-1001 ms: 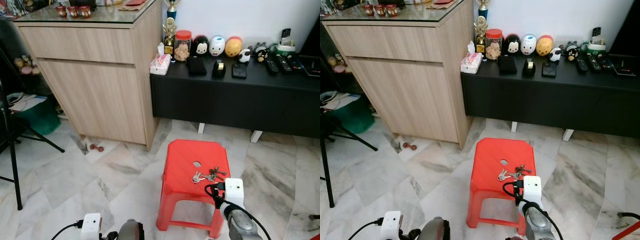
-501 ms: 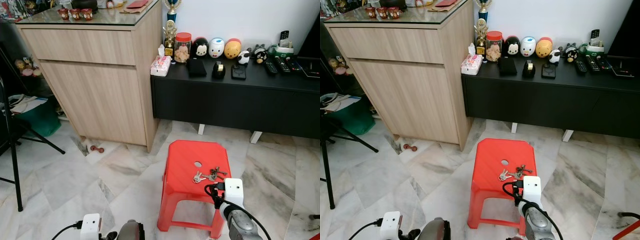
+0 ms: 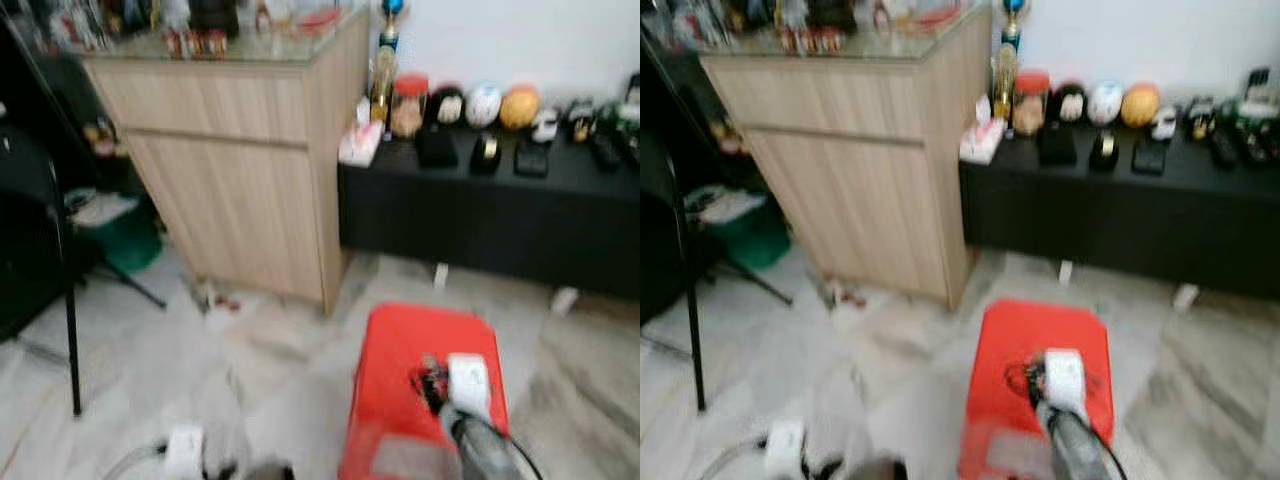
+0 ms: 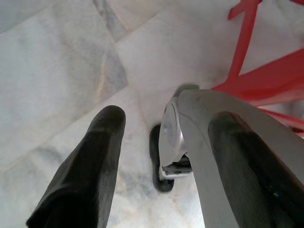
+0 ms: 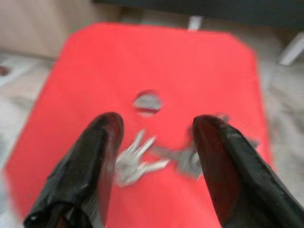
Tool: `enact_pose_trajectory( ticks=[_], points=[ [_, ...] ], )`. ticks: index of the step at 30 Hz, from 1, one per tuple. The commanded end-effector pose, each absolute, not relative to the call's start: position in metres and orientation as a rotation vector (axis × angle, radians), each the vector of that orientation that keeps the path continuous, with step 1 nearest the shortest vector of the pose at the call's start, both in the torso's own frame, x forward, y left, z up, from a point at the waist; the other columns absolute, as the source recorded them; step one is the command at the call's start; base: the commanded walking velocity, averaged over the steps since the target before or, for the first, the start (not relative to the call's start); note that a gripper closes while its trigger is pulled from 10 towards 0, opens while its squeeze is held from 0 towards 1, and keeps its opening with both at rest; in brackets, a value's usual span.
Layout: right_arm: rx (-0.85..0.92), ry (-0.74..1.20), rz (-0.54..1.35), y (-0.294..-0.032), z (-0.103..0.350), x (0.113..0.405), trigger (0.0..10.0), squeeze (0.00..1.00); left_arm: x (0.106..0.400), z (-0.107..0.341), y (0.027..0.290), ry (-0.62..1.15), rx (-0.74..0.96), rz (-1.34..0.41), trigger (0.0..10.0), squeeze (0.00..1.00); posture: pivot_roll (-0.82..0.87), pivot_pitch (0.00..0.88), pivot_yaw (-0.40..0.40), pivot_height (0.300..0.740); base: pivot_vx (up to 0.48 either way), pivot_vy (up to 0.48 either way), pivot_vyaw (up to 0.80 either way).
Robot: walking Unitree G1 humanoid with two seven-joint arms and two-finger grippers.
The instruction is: Hang keys on a hook
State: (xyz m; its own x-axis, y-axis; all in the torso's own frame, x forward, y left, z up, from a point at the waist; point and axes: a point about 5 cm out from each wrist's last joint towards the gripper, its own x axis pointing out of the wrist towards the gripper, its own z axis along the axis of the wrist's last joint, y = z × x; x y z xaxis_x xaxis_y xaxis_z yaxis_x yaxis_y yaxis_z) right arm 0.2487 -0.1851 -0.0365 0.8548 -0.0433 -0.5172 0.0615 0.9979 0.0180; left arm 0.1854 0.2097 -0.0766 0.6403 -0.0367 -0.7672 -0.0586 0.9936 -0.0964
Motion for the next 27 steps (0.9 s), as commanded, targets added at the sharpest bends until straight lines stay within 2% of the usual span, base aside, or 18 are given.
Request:
enact_pose_trajectory(
  ticks=[1, 6, 12, 27],
  points=[
    [0.058, 0.535, -0.03, -0.172, -0.035, 0.253, 10.0, 0.0, 0.182, -0.077, 0.219, 0.89, -0.094, 0.029, 10.0, 0.0, 0.03, 0.049, 0.022, 0.645, 0.277, 0.0, 0.0],
    [0.089, 0.553, -0.112, -0.178, -0.038, 0.249, 10.0, 0.0, 0.182, -0.077, 0.219, 0.89, -0.091, 0.022, 10.0, 0.0, 0.03, 0.048, 0.021, 0.645, 0.0, 0.0, 0.0],
    [0.194, 0.58, -0.275, -0.199, -0.042, 0.241, 10.0, 0.0, 0.182, -0.077, 0.219, 0.893, -0.088, 0.017, 10.0, 0.0, 0.03, 0.05, 0.022, 0.645, 0.0, 0.0, 0.0],
    [0.202, 0.638, -0.237, -0.2, -0.045, 0.24, 10.0, 0.0, 0.181, -0.077, 0.22, 0.9, -0.084, 0.013, 10.0, 0.0, 0.03, 0.058, 0.024, 0.645, 0.0, 0.0, 0.0]
  ],
)
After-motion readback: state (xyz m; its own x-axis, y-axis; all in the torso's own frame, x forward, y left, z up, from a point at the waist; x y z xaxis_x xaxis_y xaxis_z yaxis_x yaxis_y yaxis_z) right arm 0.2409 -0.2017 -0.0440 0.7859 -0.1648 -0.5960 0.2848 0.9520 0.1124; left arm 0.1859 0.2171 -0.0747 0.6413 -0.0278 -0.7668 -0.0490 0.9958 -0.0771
